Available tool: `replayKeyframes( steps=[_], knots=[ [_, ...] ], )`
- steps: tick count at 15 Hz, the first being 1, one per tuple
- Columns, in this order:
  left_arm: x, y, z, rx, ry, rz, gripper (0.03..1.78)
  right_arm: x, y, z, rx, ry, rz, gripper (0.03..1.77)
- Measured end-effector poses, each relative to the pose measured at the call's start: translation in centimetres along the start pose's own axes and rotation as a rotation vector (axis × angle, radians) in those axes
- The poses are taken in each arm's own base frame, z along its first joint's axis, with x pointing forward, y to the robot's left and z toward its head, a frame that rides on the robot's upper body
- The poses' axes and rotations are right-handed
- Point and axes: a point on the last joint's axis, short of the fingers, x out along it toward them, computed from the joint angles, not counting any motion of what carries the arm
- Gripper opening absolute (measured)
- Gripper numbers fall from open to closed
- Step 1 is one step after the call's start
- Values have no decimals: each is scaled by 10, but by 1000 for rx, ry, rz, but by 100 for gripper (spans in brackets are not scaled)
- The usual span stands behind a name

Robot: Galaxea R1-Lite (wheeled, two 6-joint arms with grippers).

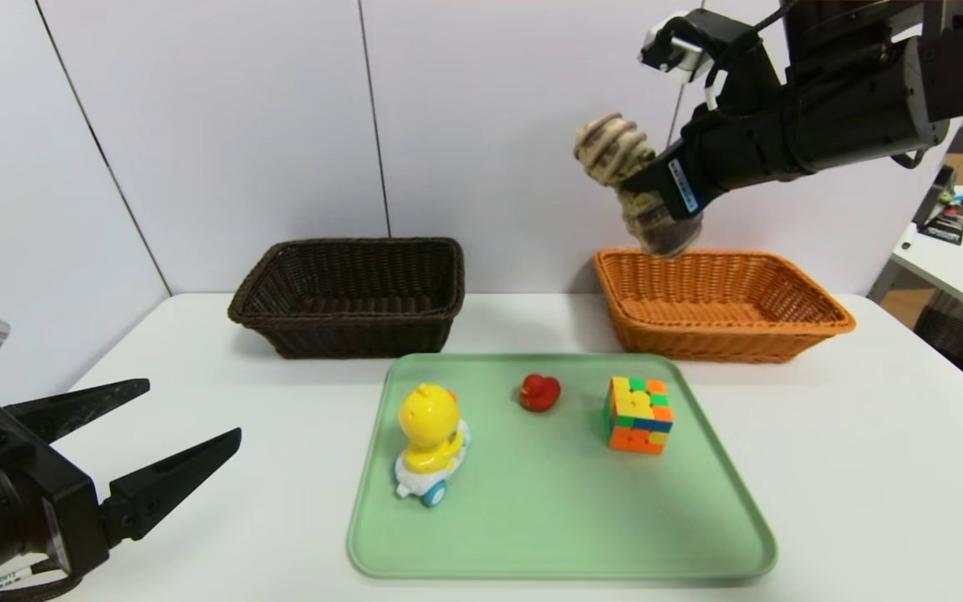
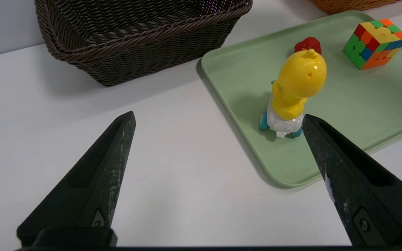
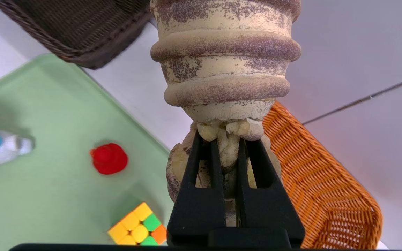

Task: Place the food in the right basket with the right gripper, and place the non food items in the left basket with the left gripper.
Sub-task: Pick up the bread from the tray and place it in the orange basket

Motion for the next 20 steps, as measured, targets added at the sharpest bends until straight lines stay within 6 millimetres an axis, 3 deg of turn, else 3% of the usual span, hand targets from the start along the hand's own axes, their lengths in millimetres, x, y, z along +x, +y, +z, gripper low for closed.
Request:
replayKeyframes(
  steps=[12, 20],
  knots=[
    [0, 0, 0, 1, -1, -5, 169, 37, -83, -52, -42, 93, -199, 15],
    [-2, 0, 0, 1, -5, -2, 169, 55, -107, -79, -238, 117, -154, 15]
  ],
)
